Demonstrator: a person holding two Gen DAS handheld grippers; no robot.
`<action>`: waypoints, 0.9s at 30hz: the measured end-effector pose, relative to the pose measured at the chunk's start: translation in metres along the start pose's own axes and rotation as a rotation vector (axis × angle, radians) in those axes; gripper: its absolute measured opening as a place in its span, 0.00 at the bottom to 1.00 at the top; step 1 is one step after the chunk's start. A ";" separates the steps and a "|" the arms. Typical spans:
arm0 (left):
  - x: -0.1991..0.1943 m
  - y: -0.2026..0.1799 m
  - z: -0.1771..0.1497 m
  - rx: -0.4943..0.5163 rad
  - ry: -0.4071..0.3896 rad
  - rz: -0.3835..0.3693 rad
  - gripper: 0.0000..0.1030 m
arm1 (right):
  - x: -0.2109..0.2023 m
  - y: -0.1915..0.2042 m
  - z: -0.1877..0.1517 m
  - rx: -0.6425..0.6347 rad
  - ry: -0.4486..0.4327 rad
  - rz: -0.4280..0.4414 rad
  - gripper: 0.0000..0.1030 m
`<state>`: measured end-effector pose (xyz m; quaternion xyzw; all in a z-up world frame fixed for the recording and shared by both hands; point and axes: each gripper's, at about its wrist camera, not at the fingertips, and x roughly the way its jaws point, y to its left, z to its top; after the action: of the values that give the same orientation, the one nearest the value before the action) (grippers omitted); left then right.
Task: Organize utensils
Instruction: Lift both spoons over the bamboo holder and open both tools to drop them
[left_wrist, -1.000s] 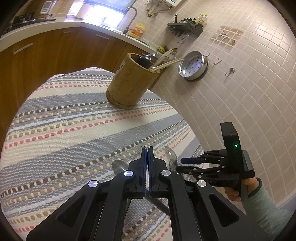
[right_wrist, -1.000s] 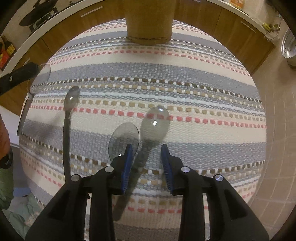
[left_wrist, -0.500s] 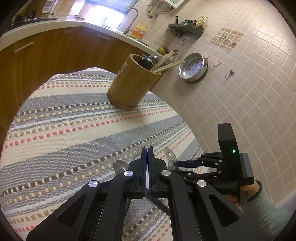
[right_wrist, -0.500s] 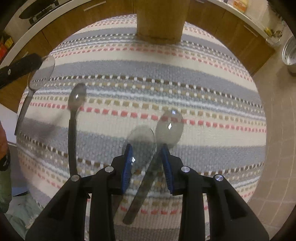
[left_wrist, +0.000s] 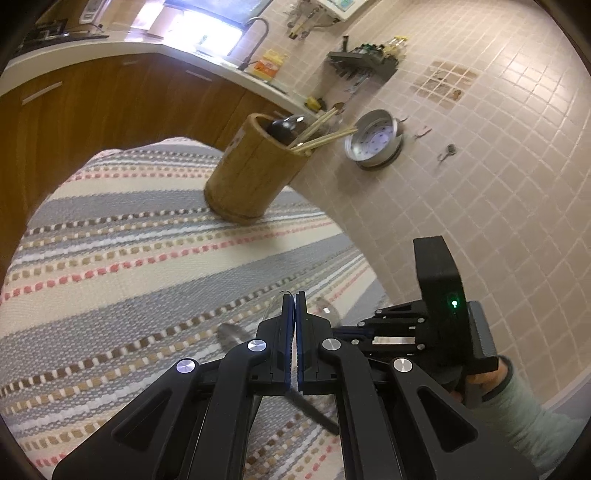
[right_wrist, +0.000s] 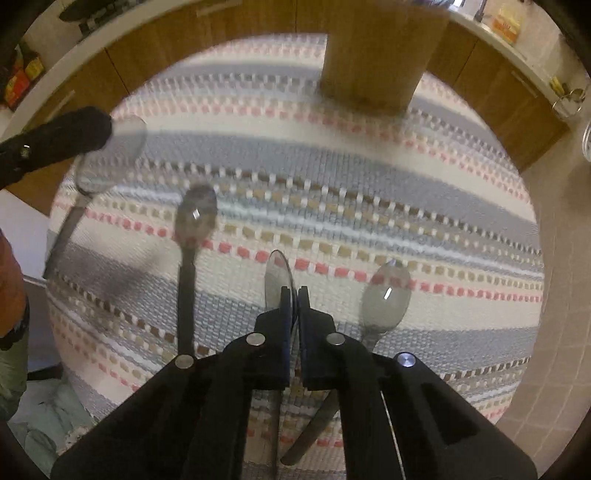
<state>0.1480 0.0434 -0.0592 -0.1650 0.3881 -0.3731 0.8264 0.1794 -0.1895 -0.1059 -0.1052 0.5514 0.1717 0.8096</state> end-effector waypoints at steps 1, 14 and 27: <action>-0.001 -0.001 0.002 0.002 -0.007 -0.016 0.00 | -0.008 0.001 -0.001 0.008 -0.034 -0.001 0.02; -0.025 -0.042 0.069 0.073 -0.217 -0.082 0.00 | -0.110 -0.044 0.014 0.161 -0.492 0.075 0.02; -0.003 -0.079 0.171 0.204 -0.397 -0.230 0.00 | -0.172 -0.093 0.081 0.272 -0.980 0.061 0.02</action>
<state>0.2393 -0.0095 0.0973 -0.1938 0.1570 -0.4620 0.8511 0.2278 -0.2738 0.0818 0.1101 0.1271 0.1514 0.9741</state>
